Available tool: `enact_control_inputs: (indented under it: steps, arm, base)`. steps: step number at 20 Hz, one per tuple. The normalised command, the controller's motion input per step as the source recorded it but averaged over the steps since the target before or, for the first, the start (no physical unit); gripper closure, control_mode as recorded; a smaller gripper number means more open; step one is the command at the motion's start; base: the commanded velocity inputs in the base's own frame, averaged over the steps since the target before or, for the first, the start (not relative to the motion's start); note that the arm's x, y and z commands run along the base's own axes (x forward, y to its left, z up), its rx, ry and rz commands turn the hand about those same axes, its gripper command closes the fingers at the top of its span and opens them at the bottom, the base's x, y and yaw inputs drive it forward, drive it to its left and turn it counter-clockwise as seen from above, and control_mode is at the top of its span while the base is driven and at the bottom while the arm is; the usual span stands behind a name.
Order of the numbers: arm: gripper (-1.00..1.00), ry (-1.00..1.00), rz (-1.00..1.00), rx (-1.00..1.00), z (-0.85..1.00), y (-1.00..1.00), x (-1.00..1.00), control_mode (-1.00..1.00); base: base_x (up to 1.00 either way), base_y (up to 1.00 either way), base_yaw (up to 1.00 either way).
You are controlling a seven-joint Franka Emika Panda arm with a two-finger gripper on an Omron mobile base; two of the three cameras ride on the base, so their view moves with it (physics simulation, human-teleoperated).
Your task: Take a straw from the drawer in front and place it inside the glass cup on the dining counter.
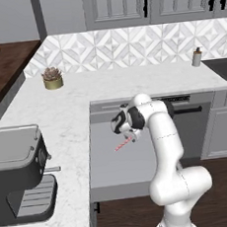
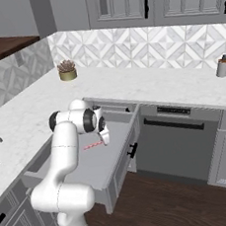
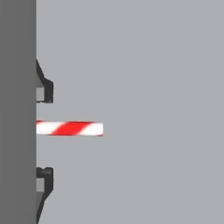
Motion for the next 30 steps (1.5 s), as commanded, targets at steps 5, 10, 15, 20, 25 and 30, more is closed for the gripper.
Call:
enact_control_inputs:
  steps: [5,10,15,20,25,30]
  arm:
    - [1.0,-0.1,0.0,0.0,-0.76,-0.03,0.0,-1.0]
    - [1.0,-0.07,0.0,0.0,-0.69,-0.23,-0.09,-1.0]
    - [1.0,-0.01,0.0,0.0,-0.55,-0.22,-0.02,-1.0]
    - [1.0,0.0,0.0,0.0,-0.16,-0.13,0.0,-1.0]
    - [1.0,0.0,0.0,0.0,0.0,-0.02,0.0,-1.0]
    - [1.0,-0.03,0.0,0.0,0.41,0.0,-0.05,-1.0]
  base:
    - [0.0,0.0,0.0]
    - [0.0,0.0,0.0]
    - [0.0,0.0,0.0]
    - [0.0,0.0,0.0]
    - [0.0,0.0,0.0]
    - [0.0,0.0,0.0]
